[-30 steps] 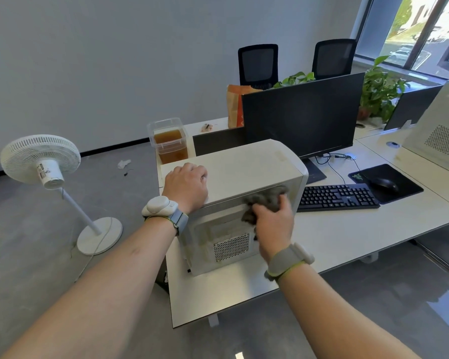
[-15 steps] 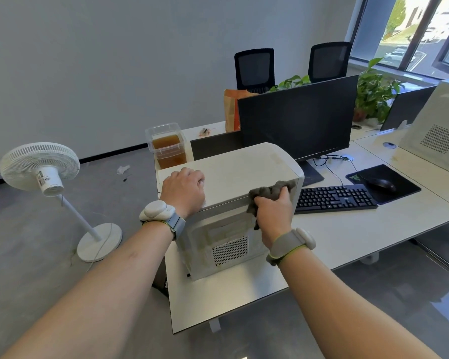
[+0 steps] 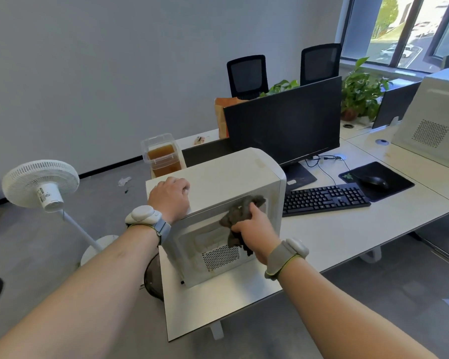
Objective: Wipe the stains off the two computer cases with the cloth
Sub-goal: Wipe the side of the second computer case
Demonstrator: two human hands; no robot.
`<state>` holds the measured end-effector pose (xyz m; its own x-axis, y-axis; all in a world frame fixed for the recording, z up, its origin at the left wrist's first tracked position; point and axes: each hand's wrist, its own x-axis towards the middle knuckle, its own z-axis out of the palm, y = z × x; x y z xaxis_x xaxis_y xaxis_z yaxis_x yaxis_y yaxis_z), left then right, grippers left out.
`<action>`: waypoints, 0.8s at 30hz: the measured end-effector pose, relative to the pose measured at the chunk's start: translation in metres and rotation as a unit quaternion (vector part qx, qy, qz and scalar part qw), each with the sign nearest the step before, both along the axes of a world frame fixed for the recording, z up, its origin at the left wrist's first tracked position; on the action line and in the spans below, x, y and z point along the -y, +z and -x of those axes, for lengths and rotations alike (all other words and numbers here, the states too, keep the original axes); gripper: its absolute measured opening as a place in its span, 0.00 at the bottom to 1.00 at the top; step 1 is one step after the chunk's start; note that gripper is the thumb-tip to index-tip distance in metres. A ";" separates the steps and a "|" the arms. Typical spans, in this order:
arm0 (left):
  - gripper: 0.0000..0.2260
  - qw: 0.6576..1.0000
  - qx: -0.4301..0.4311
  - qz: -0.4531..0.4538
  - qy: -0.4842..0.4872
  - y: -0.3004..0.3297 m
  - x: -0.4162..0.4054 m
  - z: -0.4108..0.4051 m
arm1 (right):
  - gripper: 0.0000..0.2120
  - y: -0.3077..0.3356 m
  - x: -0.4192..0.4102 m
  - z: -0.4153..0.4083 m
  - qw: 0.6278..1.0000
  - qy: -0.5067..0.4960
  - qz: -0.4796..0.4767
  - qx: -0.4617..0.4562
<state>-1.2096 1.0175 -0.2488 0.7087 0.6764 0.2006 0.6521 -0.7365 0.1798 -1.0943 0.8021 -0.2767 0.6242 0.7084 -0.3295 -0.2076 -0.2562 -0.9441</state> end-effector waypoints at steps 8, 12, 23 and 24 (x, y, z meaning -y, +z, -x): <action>0.10 0.990 -0.124 -0.047 0.051 0.024 0.019 -0.019 | 0.20 0.005 0.049 -0.046 0.992 -0.079 -0.097 0.010; 0.14 0.988 -0.118 -0.081 0.059 0.033 0.042 -0.054 | 0.12 0.008 0.065 -0.078 0.989 -0.069 -0.088 0.101; 0.17 0.996 -0.007 0.080 -0.038 0.005 0.084 -0.138 | 0.07 -0.007 0.031 -0.127 0.951 -0.001 0.027 0.308; 0.17 0.996 -0.009 0.084 -0.043 0.005 0.081 -0.138 | 0.07 -0.014 0.030 -0.128 0.959 -0.008 0.044 0.279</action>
